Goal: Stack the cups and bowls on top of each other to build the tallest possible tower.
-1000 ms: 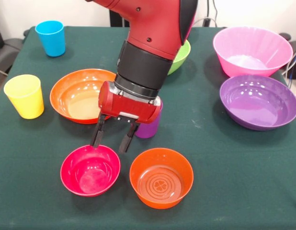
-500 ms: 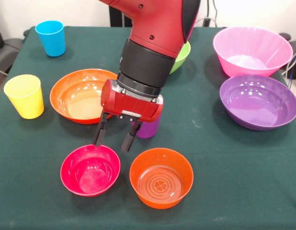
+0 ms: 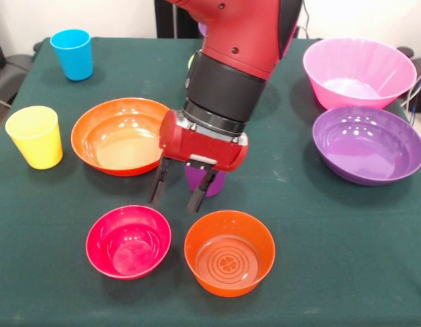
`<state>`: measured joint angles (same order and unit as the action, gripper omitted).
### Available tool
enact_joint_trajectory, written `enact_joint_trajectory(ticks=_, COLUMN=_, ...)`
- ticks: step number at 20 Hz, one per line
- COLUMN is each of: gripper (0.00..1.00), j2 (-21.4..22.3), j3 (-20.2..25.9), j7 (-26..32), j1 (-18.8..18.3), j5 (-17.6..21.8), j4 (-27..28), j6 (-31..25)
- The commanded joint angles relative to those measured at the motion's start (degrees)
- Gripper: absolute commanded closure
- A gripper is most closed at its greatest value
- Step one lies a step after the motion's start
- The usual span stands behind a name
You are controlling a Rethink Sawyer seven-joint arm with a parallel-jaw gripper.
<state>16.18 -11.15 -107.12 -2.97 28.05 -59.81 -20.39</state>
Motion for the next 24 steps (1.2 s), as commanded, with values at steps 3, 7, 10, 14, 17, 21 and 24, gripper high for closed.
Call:
enact_joint_trajectory(ticks=3, gripper=0.0, j2=0.82, j3=2.48, j7=-8.51, j1=1.65, j5=-2.92, j4=-5.73, j6=-0.74)
enact_joint_trajectory(ticks=7, gripper=0.0, j2=1.17, j3=2.43, j7=-7.77, j1=1.64, j5=-3.69, j4=-6.05, j6=-1.22)
enact_joint_trajectory(ticks=10, gripper=0.0, j2=1.01, j3=2.32, j7=-7.36, j1=1.62, j5=-4.16, j4=-5.81, j6=-1.21)
enact_joint_trajectory(ticks=14, gripper=0.0, j2=0.75, j3=1.81, j7=-7.58, j1=1.98, j5=-4.49, j4=-5.63, j6=-1.01)
enact_joint_trajectory(ticks=17, gripper=0.0, j2=0.87, j3=1.32, j7=-7.71, j1=2.29, j5=-4.84, j4=-5.99, j6=-0.97)
enact_joint_trajectory(ticks=21, gripper=0.0, j2=0.99, j3=0.99, j7=-7.49, j1=2.54, j5=-5.52, j4=-6.21, j6=-1.31)
enact_joint_trajectory(ticks=24, gripper=0.0, j2=0.88, j3=0.38, j7=-7.89, j1=3.06, j5=-5.96, j4=-6.17, j6=-1.53)
